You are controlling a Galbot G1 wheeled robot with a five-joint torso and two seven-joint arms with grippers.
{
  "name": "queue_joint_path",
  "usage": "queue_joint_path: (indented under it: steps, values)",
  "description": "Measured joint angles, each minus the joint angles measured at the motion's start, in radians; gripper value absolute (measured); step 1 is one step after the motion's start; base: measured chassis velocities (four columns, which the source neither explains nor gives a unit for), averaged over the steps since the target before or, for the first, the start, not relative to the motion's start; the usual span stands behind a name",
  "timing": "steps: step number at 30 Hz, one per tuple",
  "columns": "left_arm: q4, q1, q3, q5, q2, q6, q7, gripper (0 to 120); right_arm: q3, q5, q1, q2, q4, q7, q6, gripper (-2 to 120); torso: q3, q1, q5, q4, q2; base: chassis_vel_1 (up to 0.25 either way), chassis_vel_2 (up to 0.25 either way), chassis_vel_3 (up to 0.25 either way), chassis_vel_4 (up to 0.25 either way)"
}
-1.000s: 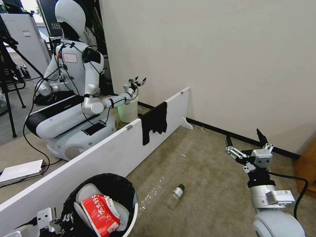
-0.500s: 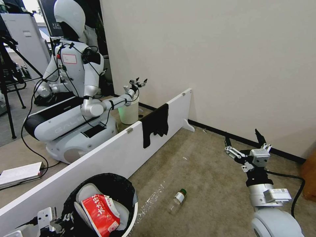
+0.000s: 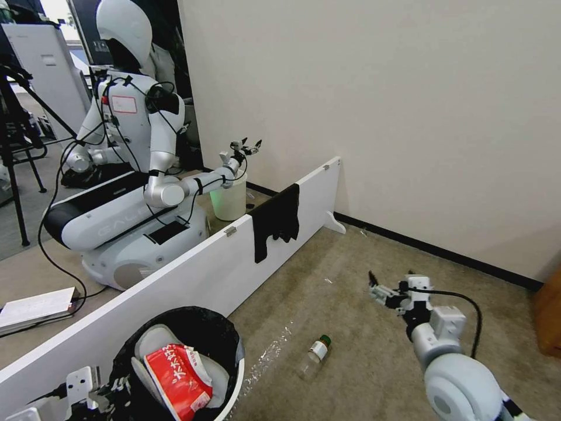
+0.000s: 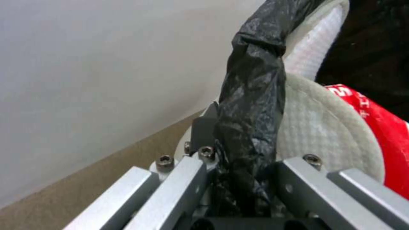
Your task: Pick up the trash bin, then pick up the garbage from the floor and place it into the trash bin.
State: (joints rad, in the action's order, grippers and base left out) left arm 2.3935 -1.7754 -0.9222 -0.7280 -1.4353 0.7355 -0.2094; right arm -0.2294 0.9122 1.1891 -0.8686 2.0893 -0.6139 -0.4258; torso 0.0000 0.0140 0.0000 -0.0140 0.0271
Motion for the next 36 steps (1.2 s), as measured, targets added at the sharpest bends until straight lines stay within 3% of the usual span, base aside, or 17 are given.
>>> queue_joint_path:
  steps: [2,10,22,28,31,36]
  values:
    - [-0.012,0.012,0.005,-0.004,0.008,0.000,0.000,2,0.055,0.124,-0.046,-0.002,-0.041,-0.077,-0.065,100,0.000,0.000,-0.0002,-0.0001,0.000,0.000,0.000,0.000,0.000]
    - [-0.032,0.017,0.002,-0.009,0.017,0.000,0.001,1,0.188,0.391,-0.178,-0.065,-0.196,-0.219,-0.137,100,0.000,0.000,0.0001,0.0002,0.000,0.000,0.000,0.000,0.000]
    - [-0.054,0.029,0.005,-0.012,0.028,0.000,0.002,1,0.257,0.446,-0.223,-0.141,-0.336,-0.248,-0.134,100,0.000,0.000,0.0000,0.0000,0.000,0.000,0.000,0.000,0.000]
    - [-0.063,0.031,0.006,-0.008,0.024,0.000,0.003,1,0.298,0.437,-0.277,-0.250,-0.482,-0.230,-0.115,100,0.000,0.000,-0.0001,0.0001,0.000,0.000,0.000,0.000,0.000]
    - [-0.070,0.033,0.007,-0.004,0.019,0.000,0.005,1,0.315,0.421,-0.305,-0.340,-0.567,-0.213,-0.103,100,0.000,0.000,0.0000,0.0003,0.000,0.000,0.000,0.000,0.000]
    - [-0.076,0.035,0.008,0.002,0.016,0.000,0.009,1,0.332,0.392,-0.331,-0.404,-0.646,-0.188,-0.088,100,0.000,0.000,-0.0001,0.0002,0.000,0.000,0.000,0.000,0.000]
